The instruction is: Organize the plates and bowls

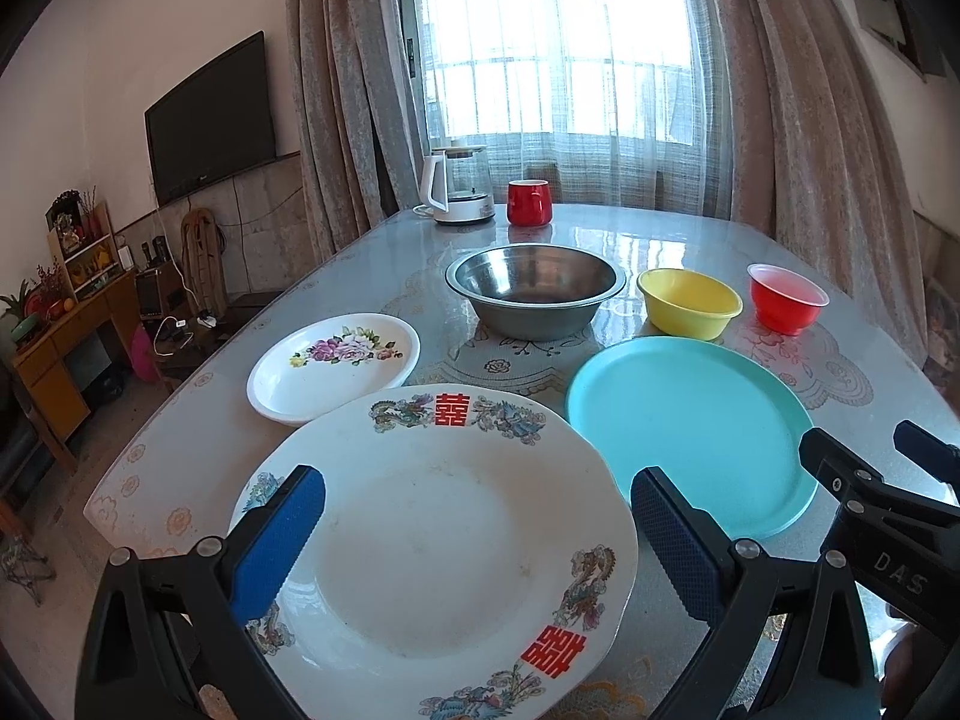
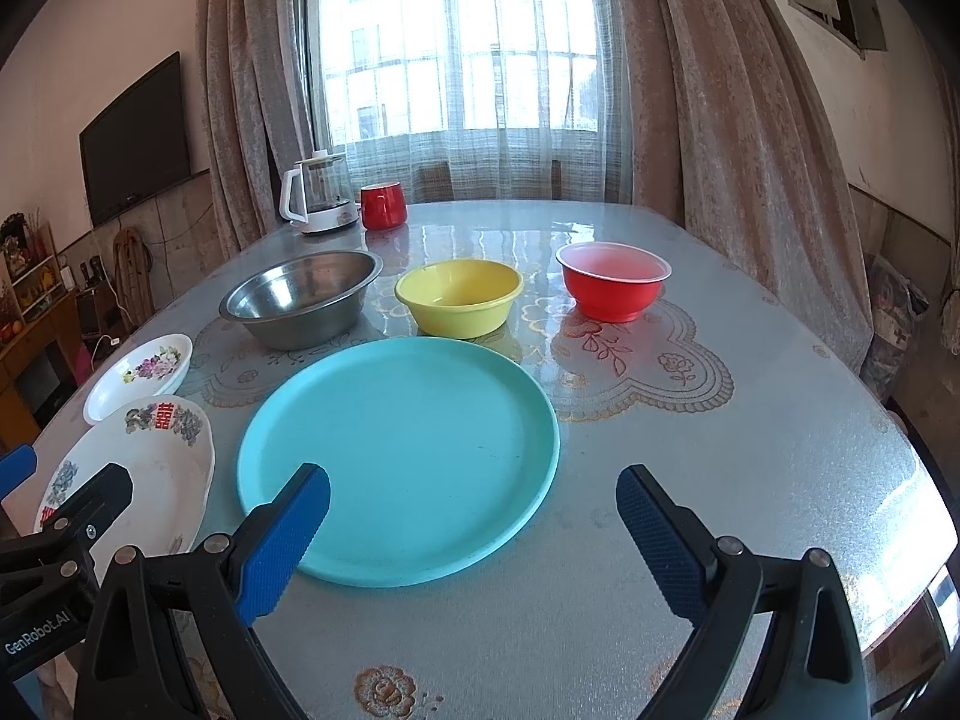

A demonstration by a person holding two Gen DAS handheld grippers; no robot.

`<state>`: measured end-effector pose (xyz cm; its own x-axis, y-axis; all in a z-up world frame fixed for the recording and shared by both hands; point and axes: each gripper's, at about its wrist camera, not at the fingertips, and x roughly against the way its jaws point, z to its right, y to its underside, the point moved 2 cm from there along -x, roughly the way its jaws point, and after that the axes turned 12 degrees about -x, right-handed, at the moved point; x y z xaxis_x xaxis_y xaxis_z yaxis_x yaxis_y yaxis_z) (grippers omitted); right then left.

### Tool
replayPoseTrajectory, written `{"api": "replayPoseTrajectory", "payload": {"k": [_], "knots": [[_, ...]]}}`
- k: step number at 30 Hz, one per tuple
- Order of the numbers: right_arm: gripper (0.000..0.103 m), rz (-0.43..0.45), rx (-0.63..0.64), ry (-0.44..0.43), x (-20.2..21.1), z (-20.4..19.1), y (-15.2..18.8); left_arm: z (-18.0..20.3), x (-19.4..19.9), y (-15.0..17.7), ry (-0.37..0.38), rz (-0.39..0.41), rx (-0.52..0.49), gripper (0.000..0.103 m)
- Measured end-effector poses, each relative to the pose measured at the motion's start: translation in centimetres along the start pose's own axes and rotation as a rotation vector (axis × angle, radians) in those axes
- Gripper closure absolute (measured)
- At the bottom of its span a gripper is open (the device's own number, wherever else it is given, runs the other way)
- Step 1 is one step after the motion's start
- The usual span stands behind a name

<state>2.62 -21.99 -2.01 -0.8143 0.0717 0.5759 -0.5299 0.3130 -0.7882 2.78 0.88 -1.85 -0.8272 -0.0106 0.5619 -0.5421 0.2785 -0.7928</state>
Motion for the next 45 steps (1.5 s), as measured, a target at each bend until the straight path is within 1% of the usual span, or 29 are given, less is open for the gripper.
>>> {"api": "replayPoseTrajectory", "payload": {"k": [11,27,34,39,45], "knots": [[0.005,-0.015,0.012,-0.001,-0.8,-0.5,0.0,-0.4,-0.5,-0.3,-0.003,-0.009,0.001,0.000],[0.005,-0.033,-0.001,0.000,-2.2,0.0,-0.2,0.0,-1.4,-0.9,0.001,-0.032,-0.024,0.000],[0.005,-0.041,-0.016,0.003,-2.4,0.5,-0.2,0.3,-1.5,-0.9,0.007,-0.040,-0.033,0.000],[0.005,-0.043,-0.017,0.006,-2.2,0.7,-0.1,0.2,-1.4,-1.0,0.026,-0.046,-0.025,0.000],[0.005,-0.028,-0.028,0.011,-1.6,1.0,-0.5,0.2,-0.8,-1.2,0.025,-0.029,-0.030,0.000]]}}
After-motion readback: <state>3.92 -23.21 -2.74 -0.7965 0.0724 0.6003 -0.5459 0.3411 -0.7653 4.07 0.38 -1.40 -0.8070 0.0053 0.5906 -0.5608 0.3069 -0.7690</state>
